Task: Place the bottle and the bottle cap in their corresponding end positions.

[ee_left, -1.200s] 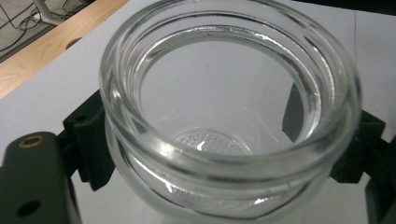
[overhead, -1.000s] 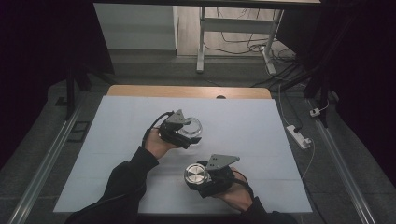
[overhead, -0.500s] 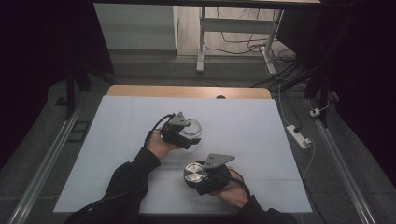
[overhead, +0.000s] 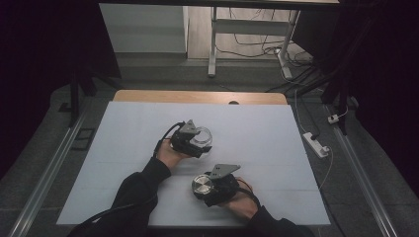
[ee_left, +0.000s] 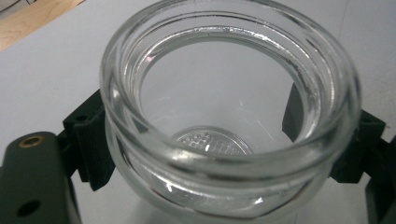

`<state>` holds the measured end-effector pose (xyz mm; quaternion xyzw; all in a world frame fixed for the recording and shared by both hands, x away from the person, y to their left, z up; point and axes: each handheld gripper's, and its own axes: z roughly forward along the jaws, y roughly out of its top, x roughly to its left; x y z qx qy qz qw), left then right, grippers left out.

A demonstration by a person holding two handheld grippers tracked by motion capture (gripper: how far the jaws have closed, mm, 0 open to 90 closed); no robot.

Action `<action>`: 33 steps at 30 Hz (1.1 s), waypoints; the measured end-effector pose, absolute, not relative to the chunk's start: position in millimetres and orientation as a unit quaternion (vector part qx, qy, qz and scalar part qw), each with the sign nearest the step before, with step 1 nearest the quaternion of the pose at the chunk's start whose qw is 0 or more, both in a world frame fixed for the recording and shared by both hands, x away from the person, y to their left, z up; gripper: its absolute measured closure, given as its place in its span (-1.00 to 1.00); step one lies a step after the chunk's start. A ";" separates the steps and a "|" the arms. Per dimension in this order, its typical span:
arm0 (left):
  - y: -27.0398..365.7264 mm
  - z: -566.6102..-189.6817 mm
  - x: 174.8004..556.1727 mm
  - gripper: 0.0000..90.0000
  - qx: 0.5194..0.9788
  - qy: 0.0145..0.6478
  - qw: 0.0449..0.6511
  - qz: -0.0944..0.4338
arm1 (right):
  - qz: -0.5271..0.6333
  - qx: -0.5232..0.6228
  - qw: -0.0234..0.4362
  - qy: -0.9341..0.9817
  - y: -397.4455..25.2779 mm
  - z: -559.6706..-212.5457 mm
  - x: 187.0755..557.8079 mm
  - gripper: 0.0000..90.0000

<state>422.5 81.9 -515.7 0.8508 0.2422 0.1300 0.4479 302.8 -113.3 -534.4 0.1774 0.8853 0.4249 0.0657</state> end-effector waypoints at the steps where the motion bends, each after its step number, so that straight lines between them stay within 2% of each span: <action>1: 81.7 -515.9 422.6 -0.66 0.850 0.241 0.449 0.131 | 0.422 0.179 0.065 0.886 -112.5 -535.6 303.1 -0.57; 15: 84.2 -516.9 426.3 -0.67 0.851 0.246 0.449 0.118 | 0.382 0.182 0.082 0.902 -106.6 -539.9 305.2 -0.62; 19: 83.2 -514.7 425.1 -0.68 0.853 0.251 0.441 0.121 | 0.378 0.189 0.082 0.903 -106.7 -539.9 305.7 -0.77; 33: 92.5 -505.2 416.5 -0.88 0.854 0.260 0.440 0.099 | 0.411 0.202 0.074 0.886 -116.5 -522.6 304.3 -0.83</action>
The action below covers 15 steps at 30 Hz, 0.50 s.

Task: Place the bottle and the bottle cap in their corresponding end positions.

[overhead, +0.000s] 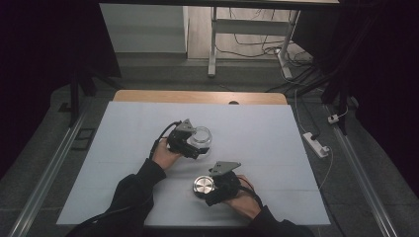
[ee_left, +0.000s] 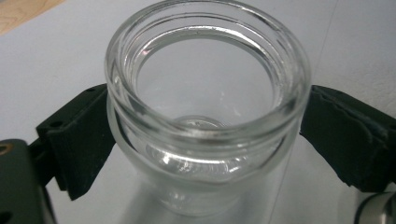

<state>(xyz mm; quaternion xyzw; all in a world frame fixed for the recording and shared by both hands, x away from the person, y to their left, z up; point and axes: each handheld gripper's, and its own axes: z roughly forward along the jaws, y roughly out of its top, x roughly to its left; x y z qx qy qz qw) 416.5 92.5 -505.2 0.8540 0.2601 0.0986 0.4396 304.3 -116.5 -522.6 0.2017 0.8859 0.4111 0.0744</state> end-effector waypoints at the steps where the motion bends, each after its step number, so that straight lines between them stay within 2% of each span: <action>1: 93.1 -504.7 415.1 -0.90 0.854 0.261 0.439 0.098 | 0.411 0.202 0.074 0.886 -117.4 -521.7 304.1 -0.83; 7: 96.5 -502.0 408.5 -0.94 0.857 0.262 0.431 0.104 | 0.415 0.209 0.070 0.882 -122.9 -517.3 302.7 -0.84; 15: 107.4 -494.3 400.2 -1.00 0.847 0.268 0.451 0.087 | 0.421 0.218 0.065 0.878 -129.4 -513.0 301.4 -0.84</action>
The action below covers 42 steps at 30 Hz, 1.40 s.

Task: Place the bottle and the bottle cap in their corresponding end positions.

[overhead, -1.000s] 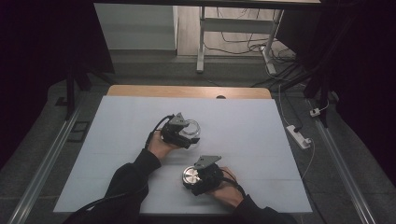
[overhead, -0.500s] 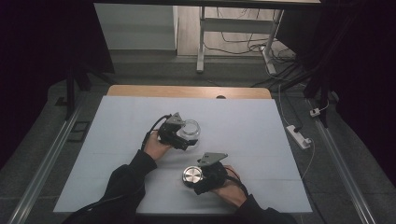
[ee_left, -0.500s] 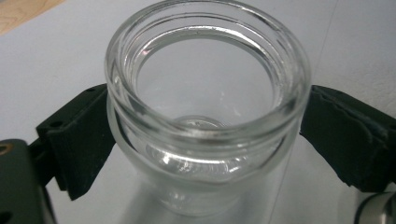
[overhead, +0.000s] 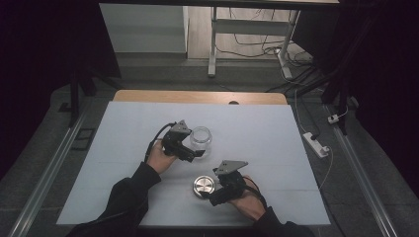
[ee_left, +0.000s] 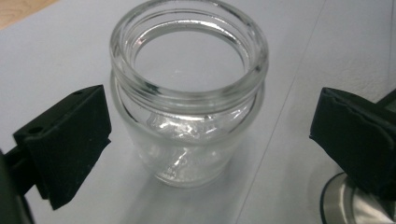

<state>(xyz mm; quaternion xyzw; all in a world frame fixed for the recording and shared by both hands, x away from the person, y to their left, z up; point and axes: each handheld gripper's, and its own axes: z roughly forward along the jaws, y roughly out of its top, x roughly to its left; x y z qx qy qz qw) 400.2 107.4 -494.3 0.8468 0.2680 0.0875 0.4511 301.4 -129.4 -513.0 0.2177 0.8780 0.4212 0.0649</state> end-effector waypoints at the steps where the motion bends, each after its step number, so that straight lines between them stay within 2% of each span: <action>1: 109.0 -493.7 399.1 -1.00 0.844 0.270 0.456 0.082 | 0.421 0.218 0.064 0.878 -130.0 -512.6 301.1 -0.85; 20: 121.4 -487.7 362.8 -1.00 0.843 0.245 0.478 0.037 | 0.430 0.221 0.069 0.873 -145.7 -499.3 295.2 -0.93; 33: 133.0 -480.2 323.1 -1.00 0.840 0.237 0.488 0.035 | 0.437 0.223 0.088 0.867 -159.0 -487.3 286.8 -0.99; 42: 150.6 -480.6 300.4 -1.00 0.828 0.253 0.500 0.028 | 0.436 0.236 0.102 0.862 -174.2 -482.2 281.7 -0.99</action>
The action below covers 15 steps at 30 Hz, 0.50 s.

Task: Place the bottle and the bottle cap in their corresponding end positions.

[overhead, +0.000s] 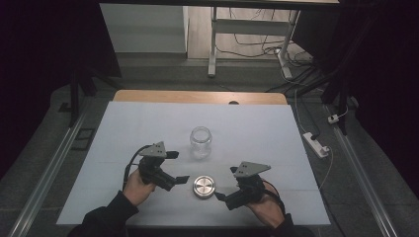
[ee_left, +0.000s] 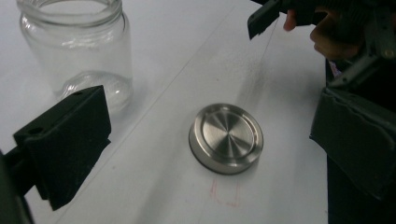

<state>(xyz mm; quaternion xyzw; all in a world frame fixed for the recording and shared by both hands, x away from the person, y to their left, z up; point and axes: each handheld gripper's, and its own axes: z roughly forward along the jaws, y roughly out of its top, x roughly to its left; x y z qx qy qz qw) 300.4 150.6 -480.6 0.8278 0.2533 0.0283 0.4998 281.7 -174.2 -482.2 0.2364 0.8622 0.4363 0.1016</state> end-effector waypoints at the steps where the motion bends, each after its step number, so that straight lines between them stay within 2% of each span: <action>1: 152.8 -480.6 298.1 -1.00 0.827 0.254 0.500 0.029 | 0.436 0.239 0.103 0.862 -176.4 -481.8 281.2 -0.99; 15: 187.2 -488.4 269.4 -1.00 0.820 0.288 0.492 0.042 | 0.429 0.283 0.114 0.850 -213.3 -486.1 276.9 -0.99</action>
